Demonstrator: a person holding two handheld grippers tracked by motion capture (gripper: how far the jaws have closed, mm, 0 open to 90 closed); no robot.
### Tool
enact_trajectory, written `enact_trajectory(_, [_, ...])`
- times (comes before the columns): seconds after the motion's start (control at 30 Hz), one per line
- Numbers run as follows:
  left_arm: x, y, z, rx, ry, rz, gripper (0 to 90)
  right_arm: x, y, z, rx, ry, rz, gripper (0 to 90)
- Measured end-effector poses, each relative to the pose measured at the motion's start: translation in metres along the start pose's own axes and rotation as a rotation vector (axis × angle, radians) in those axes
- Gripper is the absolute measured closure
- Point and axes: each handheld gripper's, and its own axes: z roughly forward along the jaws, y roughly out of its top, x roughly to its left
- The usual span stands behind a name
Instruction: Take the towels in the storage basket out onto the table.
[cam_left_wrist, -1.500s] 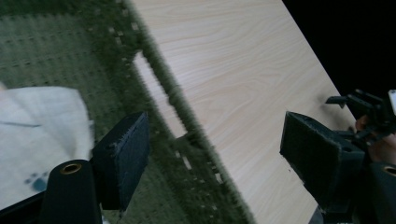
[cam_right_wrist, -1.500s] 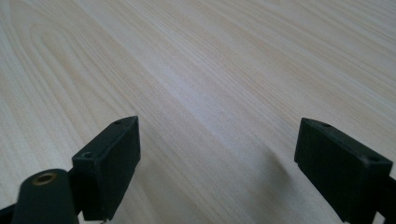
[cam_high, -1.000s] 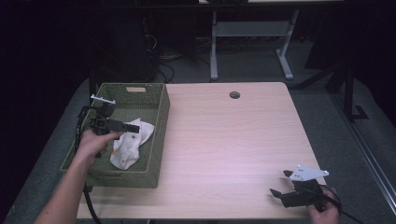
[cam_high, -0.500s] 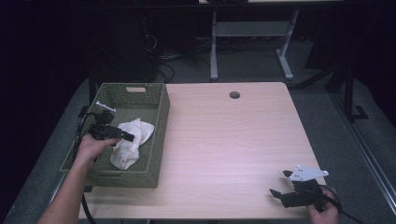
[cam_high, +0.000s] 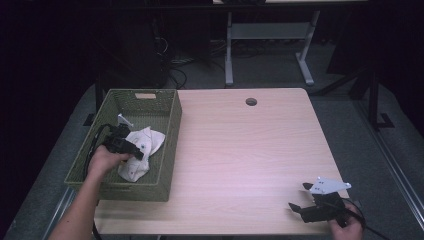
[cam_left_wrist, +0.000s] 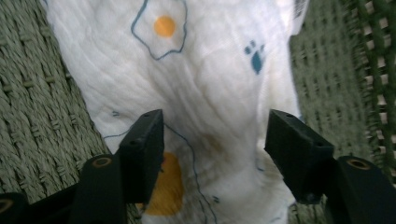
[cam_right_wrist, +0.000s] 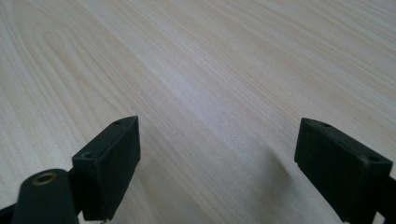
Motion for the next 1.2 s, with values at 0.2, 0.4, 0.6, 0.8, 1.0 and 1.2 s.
enact_trajectory(0.2, [0.002, 0.001, 0.008, 0.043, 0.005, -0.014, 47.6, 0.000, 0.000, 0.000, -0.004, 0.001, 0.004, 14.0])
enact_trajectory(0.4, [0.000, 0.000, 0.009, 0.054, 0.029, 0.005, 52.3, 0.000, 0.000, 0.000, -0.006, 0.003, 0.000, 14.0])
enact_trajectory(0.6, [0.002, 0.000, 0.009, 0.055, 0.030, -0.014, 60.5, 0.000, 0.000, -0.001, -0.003, 0.002, 0.004, 14.0])
enact_trajectory(0.8, [0.004, 0.000, 0.009, 0.054, 0.032, -0.024, 66.3, 0.000, 0.000, -0.001, -0.003, 0.003, 0.003, 14.0])
enact_trajectory(1.0, [0.004, -0.001, 0.007, 0.049, 0.026, 0.006, 73.0, 0.000, 0.000, -0.001, -0.003, 0.002, 0.004, 14.0])
enact_trajectory(1.2, [0.007, -0.002, -0.003, 0.003, -0.011, 0.013, 75.7, 0.000, 0.000, -0.001, -0.007, 0.003, -0.002, 14.0])
